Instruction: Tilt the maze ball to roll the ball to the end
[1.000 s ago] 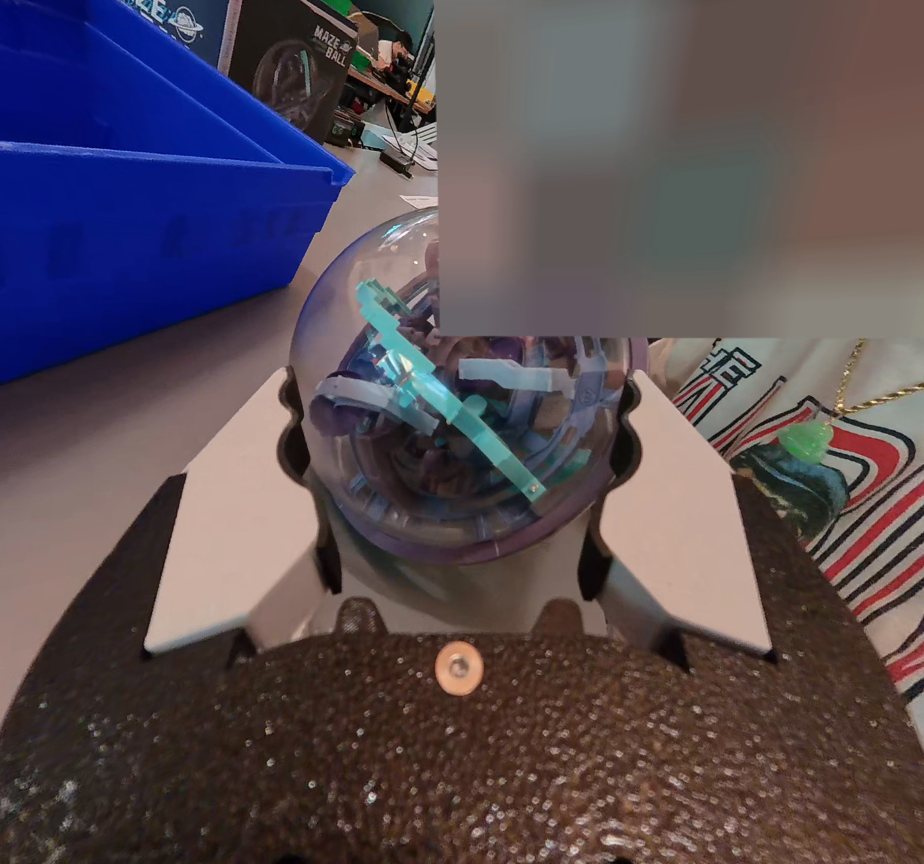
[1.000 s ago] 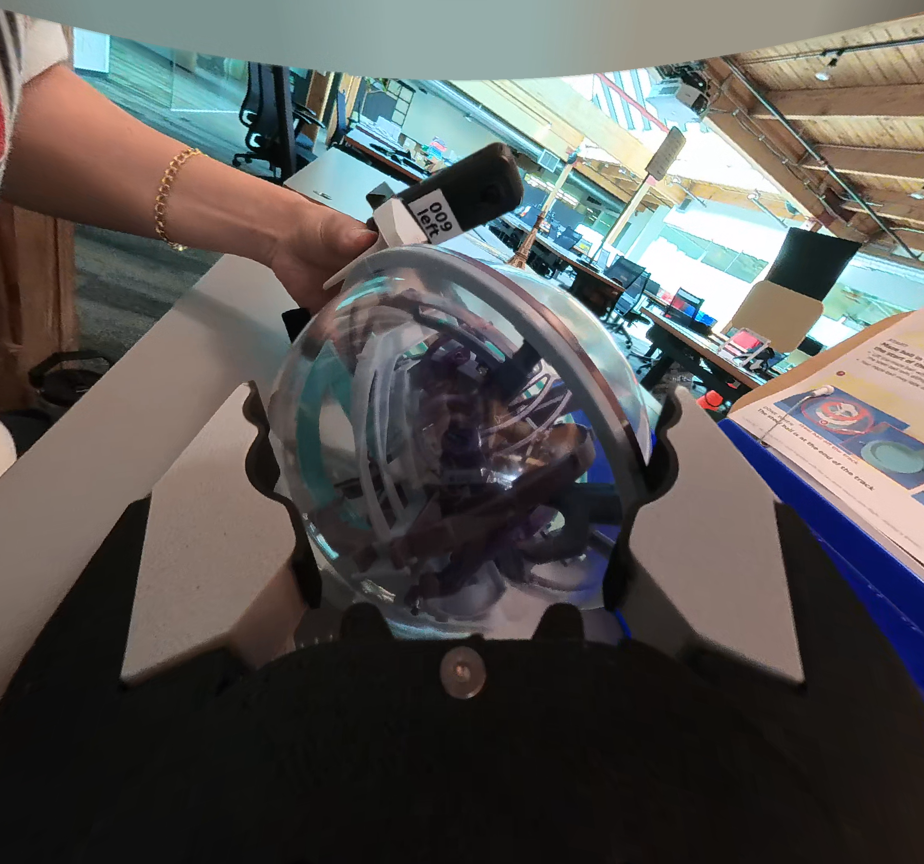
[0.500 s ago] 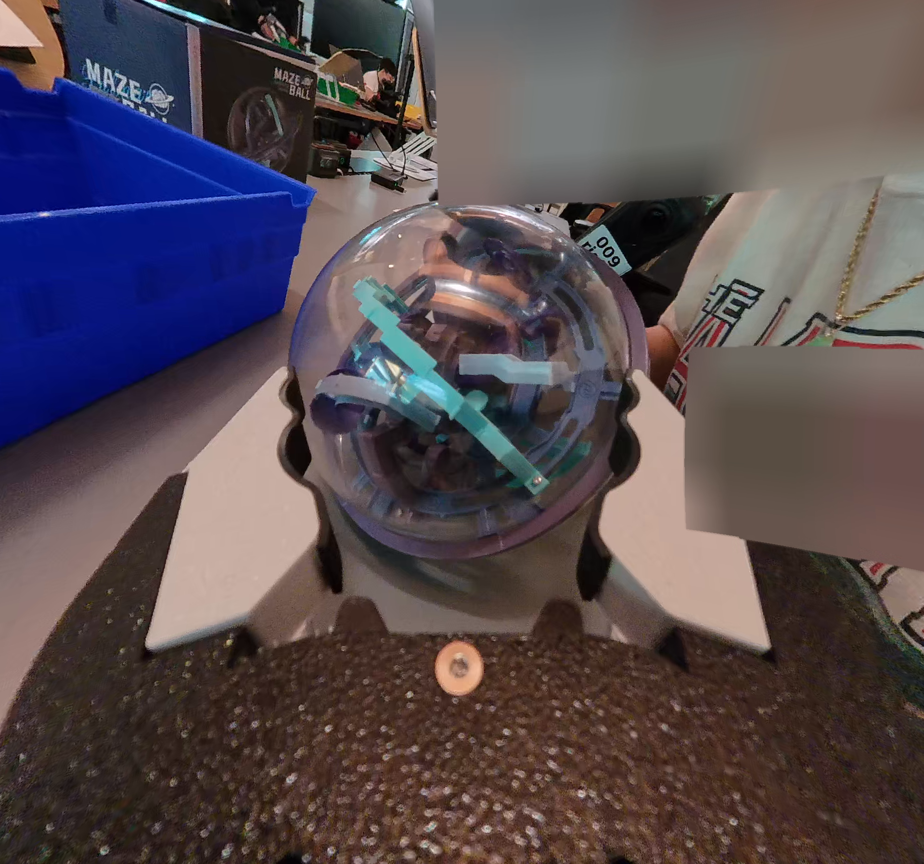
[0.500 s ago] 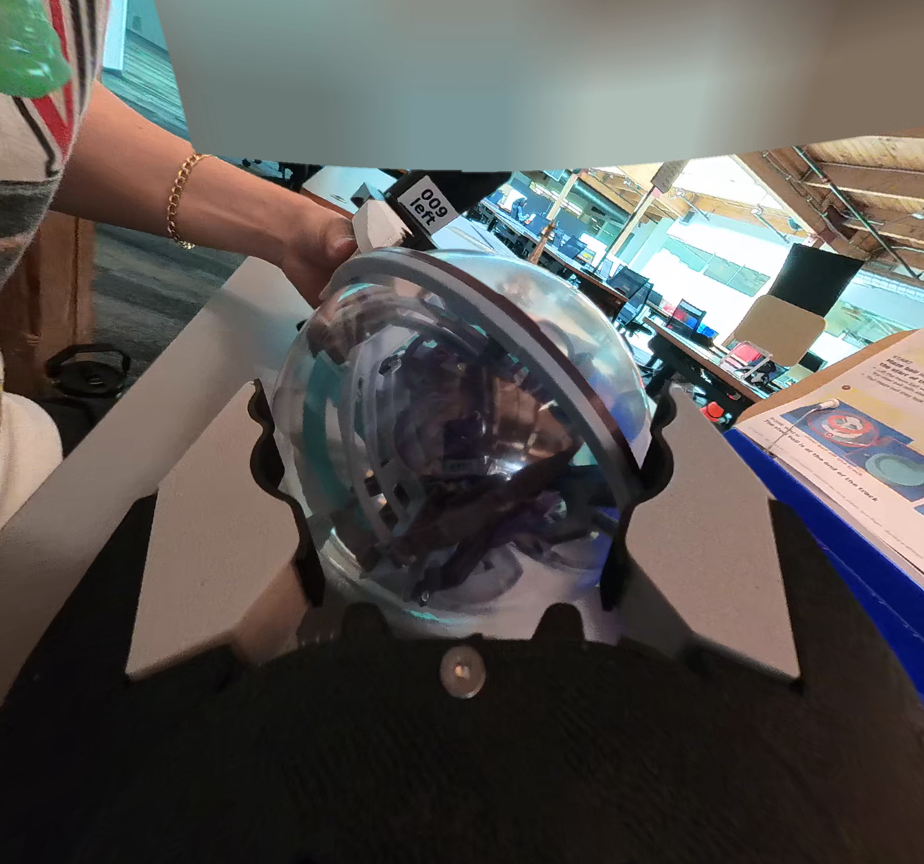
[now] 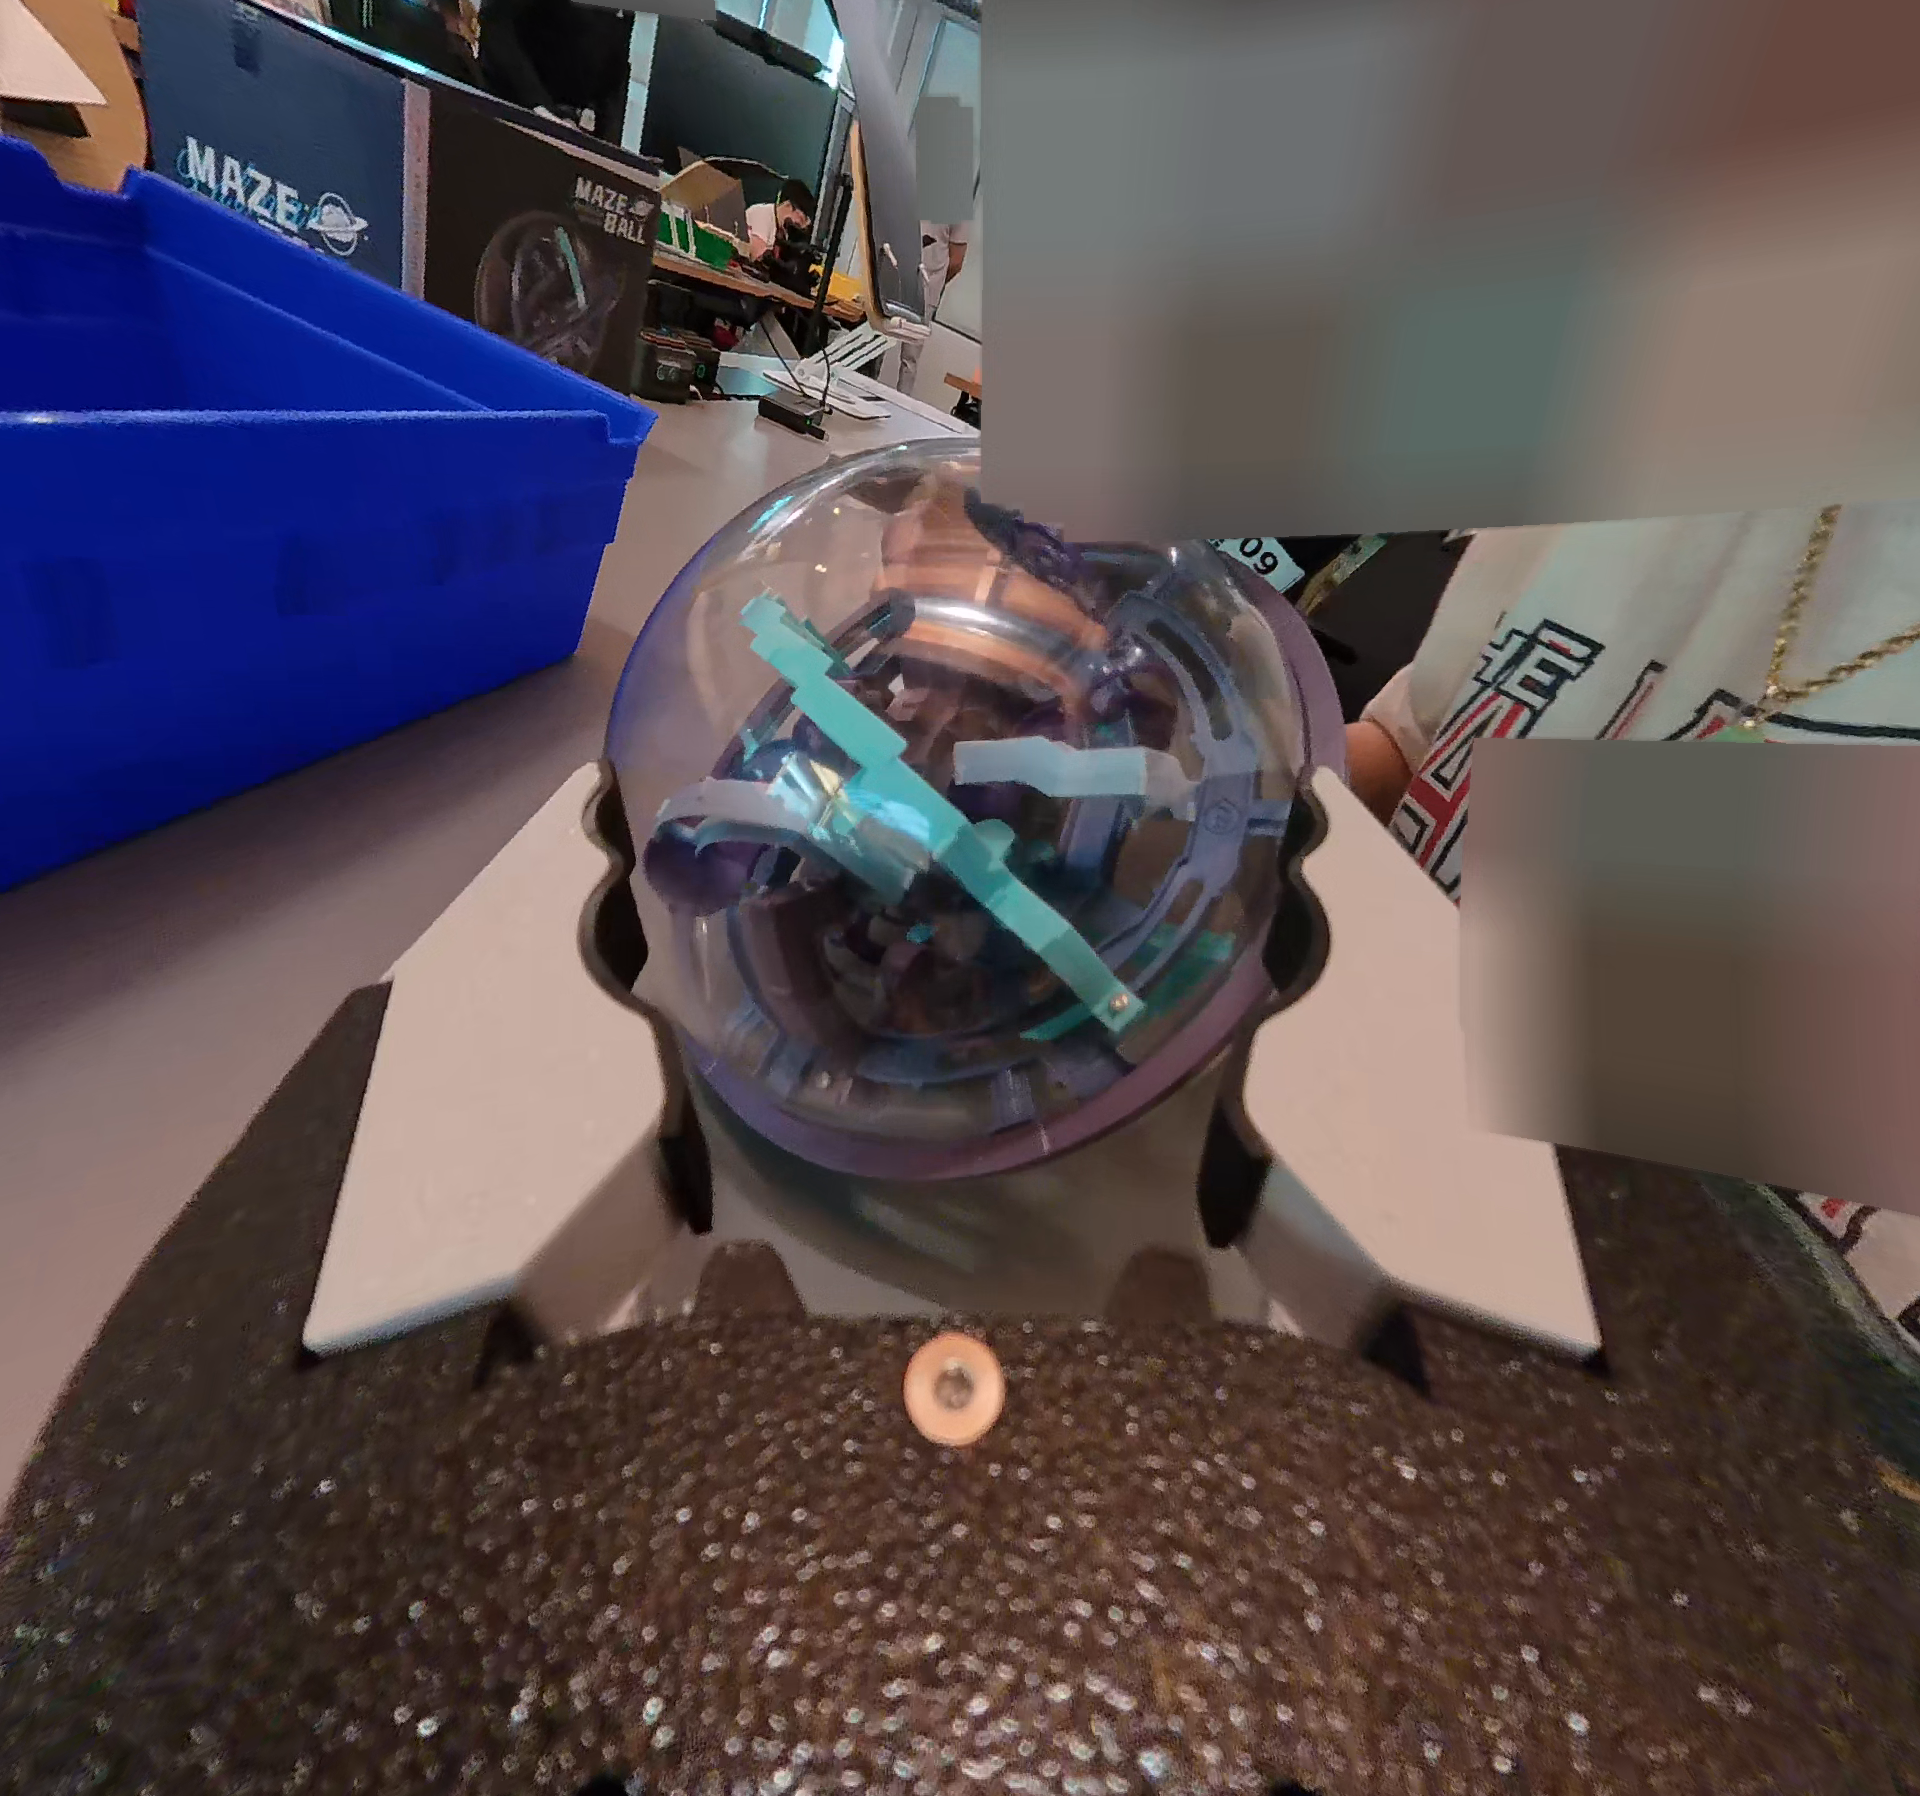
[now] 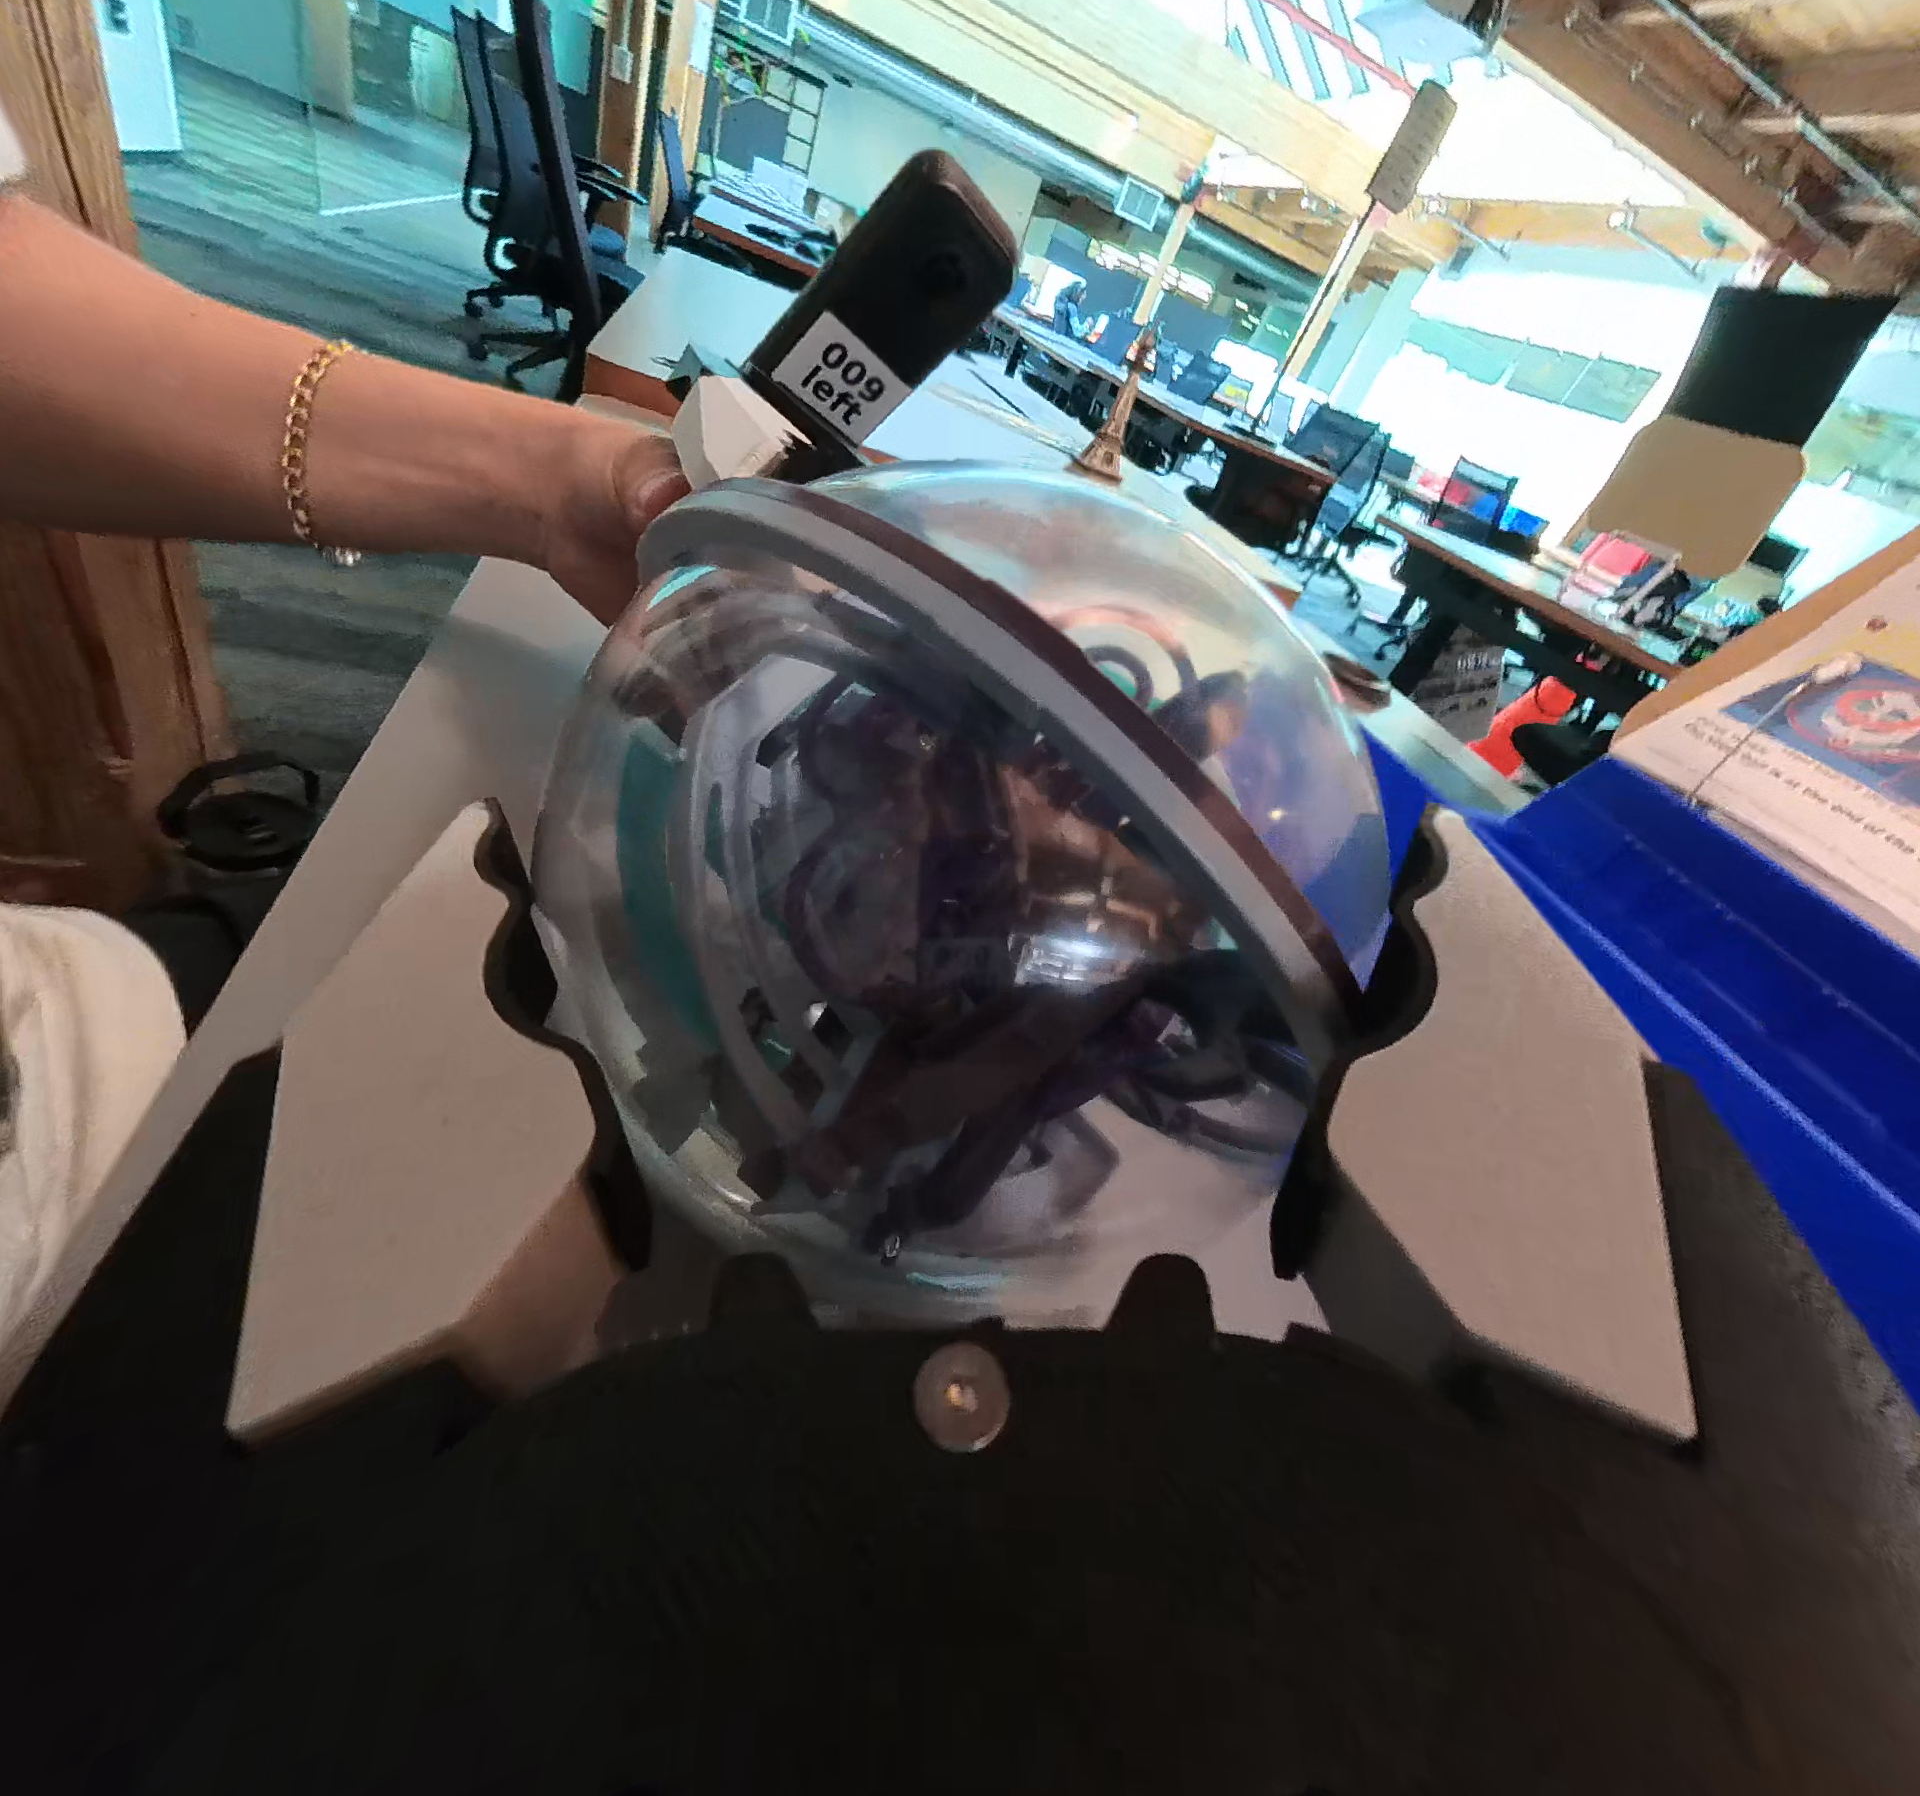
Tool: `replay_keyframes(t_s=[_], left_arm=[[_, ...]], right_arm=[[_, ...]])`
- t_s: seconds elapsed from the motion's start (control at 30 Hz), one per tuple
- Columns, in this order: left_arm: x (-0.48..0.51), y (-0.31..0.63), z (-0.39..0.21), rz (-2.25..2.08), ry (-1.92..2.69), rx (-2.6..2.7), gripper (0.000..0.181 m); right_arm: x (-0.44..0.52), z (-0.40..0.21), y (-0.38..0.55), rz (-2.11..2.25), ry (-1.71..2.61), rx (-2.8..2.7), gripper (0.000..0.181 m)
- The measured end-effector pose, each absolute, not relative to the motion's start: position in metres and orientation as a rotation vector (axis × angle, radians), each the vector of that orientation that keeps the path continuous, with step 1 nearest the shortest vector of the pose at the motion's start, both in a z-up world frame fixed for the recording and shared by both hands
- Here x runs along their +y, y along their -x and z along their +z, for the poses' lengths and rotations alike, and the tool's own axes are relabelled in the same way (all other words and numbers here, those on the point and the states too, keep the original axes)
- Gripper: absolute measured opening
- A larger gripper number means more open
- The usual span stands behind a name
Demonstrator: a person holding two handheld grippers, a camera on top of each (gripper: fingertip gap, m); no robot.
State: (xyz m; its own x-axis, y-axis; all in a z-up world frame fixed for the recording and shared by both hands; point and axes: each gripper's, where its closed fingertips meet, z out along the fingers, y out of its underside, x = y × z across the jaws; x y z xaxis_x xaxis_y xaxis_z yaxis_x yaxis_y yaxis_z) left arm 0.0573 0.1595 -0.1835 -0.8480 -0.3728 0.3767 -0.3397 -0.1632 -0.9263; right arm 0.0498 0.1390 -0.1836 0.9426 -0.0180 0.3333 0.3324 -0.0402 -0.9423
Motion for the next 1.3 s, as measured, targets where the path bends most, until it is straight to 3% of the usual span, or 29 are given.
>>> replay_keyframes(t_s=[0.9, 1.3], left_arm=[[0.165, -0.072, -0.18, -2.18, 1.202, 1.976, 0.111], [0.167, -0.039, -0.186, -2.042, 0.926, 2.079, 0.111]], right_arm=[[0.139, -0.189, -0.071, -0.14, 1.702, 0.108, 0.158], [0.142, -0.189, -0.042, -0.347, 1.695, -0.167, 0.158]])
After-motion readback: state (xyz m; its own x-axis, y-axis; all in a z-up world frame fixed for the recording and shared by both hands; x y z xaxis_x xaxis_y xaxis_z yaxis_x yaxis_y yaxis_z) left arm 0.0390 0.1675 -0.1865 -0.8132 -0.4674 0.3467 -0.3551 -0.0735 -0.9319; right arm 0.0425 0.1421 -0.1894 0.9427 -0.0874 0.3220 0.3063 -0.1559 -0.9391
